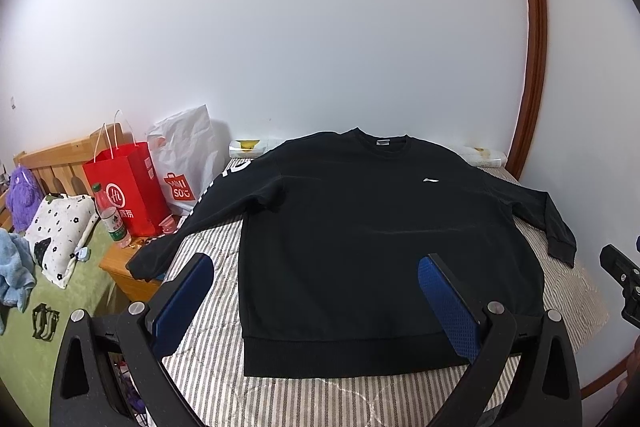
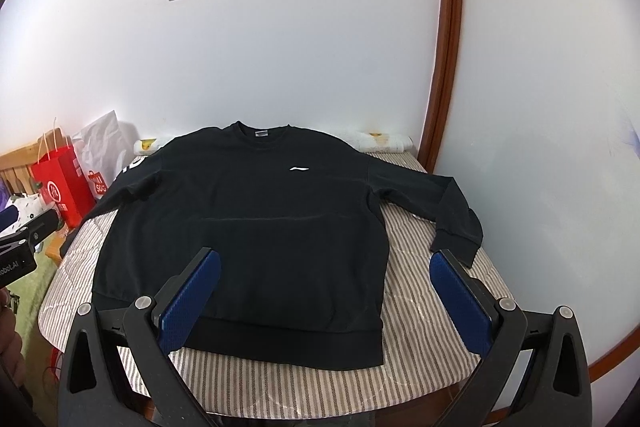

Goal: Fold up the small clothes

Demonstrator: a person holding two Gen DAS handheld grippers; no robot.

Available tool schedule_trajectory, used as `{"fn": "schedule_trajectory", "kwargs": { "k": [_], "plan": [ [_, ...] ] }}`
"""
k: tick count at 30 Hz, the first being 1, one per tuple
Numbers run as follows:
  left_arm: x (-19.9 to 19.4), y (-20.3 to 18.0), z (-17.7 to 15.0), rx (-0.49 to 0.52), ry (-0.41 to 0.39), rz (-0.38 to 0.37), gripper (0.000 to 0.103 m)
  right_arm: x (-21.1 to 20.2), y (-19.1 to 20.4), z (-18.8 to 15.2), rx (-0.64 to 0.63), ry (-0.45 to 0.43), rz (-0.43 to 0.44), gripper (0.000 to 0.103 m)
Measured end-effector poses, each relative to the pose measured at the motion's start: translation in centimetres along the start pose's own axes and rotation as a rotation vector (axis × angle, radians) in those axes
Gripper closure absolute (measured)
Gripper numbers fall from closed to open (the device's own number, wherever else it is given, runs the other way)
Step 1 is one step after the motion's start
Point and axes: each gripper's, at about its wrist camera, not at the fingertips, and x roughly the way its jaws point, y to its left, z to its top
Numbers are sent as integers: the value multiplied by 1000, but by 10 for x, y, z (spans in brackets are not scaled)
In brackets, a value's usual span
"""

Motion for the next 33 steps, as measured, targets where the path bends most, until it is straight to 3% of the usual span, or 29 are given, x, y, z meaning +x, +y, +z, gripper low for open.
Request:
{"fn": "schedule_trajectory", "kwargs": {
  "k": [22,28,33],
  "plan": [
    [9,25,-2,-9,-18,15,0,1,0,-2,2,-18,11,0],
    [40,48,-6,-62,10,-63,0,21,14,-3,-32,-3,5,0],
    [85,77,-16,-162,76,-85,0,64,32,-6,-67,55,2,0]
  ]
}}
